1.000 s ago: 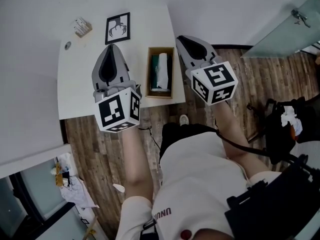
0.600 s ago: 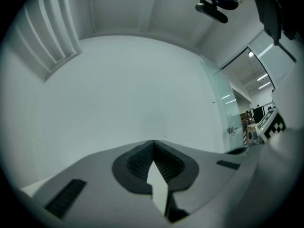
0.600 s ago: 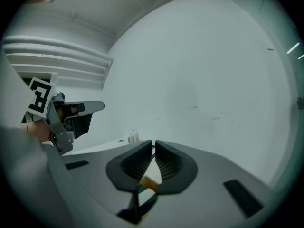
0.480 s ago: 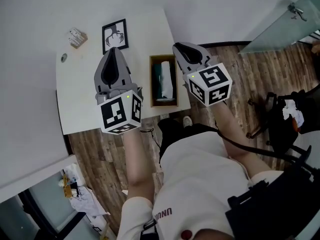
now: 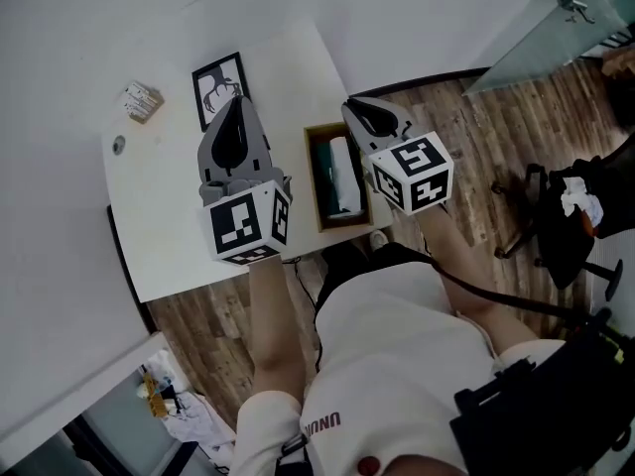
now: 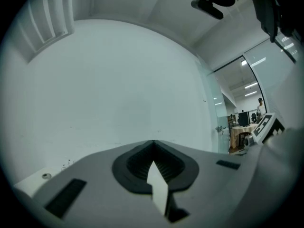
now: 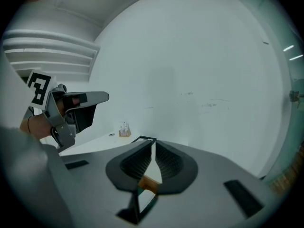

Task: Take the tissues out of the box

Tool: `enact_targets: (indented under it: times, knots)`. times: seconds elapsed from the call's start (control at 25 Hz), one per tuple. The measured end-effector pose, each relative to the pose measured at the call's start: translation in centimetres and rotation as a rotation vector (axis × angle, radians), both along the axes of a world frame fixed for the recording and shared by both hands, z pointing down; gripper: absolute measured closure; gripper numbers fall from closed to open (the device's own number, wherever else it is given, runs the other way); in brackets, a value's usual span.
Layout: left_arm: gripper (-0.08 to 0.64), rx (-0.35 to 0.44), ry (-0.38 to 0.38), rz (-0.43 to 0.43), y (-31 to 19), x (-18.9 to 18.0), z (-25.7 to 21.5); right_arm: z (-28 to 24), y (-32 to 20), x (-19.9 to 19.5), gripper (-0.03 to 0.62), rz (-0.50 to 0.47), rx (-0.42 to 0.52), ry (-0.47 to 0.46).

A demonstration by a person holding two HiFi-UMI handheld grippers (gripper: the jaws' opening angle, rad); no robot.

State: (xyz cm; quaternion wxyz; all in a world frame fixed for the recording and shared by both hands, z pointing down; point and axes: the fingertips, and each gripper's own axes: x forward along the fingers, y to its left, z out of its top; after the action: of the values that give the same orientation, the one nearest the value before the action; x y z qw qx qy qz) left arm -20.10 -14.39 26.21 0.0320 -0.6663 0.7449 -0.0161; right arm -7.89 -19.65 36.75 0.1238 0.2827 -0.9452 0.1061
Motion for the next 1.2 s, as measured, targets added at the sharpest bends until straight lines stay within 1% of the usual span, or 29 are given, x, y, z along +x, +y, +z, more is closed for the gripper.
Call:
enact_targets:
  times: [0.16,0.24,0.28,0.48,0.76,1.04,1.2]
  knots:
    - [0.548,-0.015,0.014,0.044,-1.1,-0.3,0.8,1.2,-0.1,-0.3,0.561,0.026,-0.027,0.026]
    - [0.548,-0.024,0.023,0.064,-1.5,-0.3,1.3,1.9,0.2,-0.5,0.509,0.018,-0.042,0.048]
    - [0.548,-0.028,0.027,0.073,-1.7,-0.3,1.5,2.3,0.4,-0.6,0.492,0.017,-0.05,0.056]
    - [0.548,-0.047,0.048,0.118,-2.8,-0.3,2.7,4.0,0.7,-1.1,0.463,0.029,-0.084,0.098]
    - [0.548,-0.075,0.07,0.158,-3.8,-0.3,4.3,6.3,1.4,-1.5,0.425,0.038,-0.153,0.136]
    - [0.548,-0.098,0.082,0.185,-4.3,0.0,5.4,8.5,2.3,-1.6,0.388,0.023,-0.205,0.194]
    - [0.548,-0.11,0.092,0.191,-4.5,0.1,6.0,9.4,2.7,-1.6,0.379,0.02,-0.233,0.22]
